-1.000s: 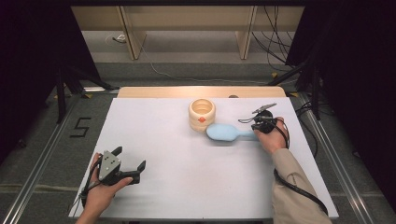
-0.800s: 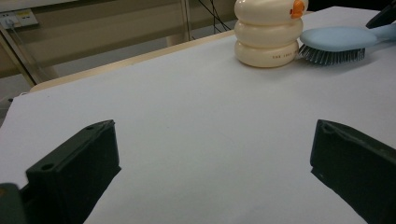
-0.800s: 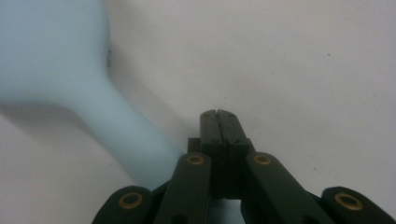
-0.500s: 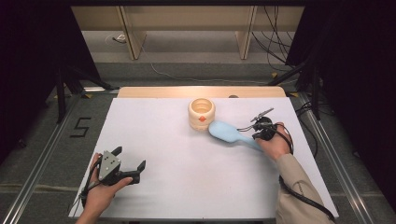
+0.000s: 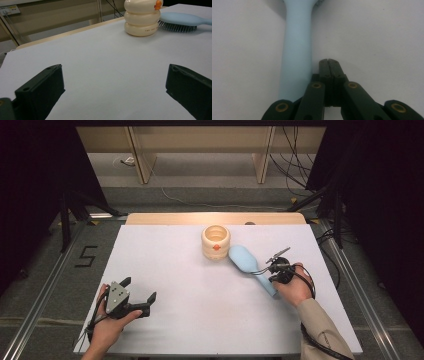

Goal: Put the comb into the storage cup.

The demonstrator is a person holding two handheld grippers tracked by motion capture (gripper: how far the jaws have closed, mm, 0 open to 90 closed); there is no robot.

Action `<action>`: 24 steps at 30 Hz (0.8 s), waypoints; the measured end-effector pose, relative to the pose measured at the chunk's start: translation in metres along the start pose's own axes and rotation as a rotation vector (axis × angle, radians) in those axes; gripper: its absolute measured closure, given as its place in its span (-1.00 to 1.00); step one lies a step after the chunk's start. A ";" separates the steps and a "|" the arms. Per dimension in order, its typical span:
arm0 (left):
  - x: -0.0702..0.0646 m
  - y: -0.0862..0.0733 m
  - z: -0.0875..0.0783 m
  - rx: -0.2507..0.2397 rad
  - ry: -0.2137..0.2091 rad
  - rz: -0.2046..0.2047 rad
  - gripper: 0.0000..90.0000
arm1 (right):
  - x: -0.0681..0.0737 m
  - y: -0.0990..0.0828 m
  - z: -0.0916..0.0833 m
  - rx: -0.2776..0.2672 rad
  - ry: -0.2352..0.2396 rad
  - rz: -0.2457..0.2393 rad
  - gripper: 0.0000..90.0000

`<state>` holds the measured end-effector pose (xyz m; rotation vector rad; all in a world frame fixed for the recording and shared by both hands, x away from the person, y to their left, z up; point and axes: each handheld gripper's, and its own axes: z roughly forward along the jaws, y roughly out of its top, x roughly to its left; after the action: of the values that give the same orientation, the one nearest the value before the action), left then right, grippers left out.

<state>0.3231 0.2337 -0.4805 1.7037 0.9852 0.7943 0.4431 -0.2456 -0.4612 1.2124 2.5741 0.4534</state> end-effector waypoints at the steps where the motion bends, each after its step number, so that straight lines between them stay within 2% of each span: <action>1: 0.000 0.000 0.000 0.000 0.001 0.001 -0.98 | 0.000 0.000 0.000 0.000 0.000 0.000 1.00; 7: 0.000 0.000 0.000 0.000 0.000 0.000 -0.97 | 0.012 -0.001 -0.002 0.020 0.003 -0.023 1.00; 18: 0.000 0.000 0.000 0.001 -0.003 -0.002 -0.97 | 0.004 -0.001 -0.007 -0.001 0.014 0.006 0.85; 20: 0.000 0.000 0.000 0.001 -0.003 -0.003 -0.97 | 0.002 -0.001 -0.012 -0.023 0.010 0.018 0.80; 22: 0.000 0.000 0.000 0.001 -0.002 -0.004 -0.96 | -0.001 -0.001 -0.018 -0.048 0.002 0.033 0.61; 23: 0.000 0.000 0.000 0.001 -0.002 -0.004 -0.96 | -0.001 -0.001 -0.018 -0.048 0.002 0.033 0.61; 24: 0.000 0.000 0.000 0.000 -0.002 -0.004 -0.96 | -0.004 -0.001 -0.020 -0.078 -0.003 0.041 0.33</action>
<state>0.3233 0.2341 -0.4806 1.7019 0.9873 0.7901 0.4379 -0.2528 -0.4432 1.2405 2.5078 0.5545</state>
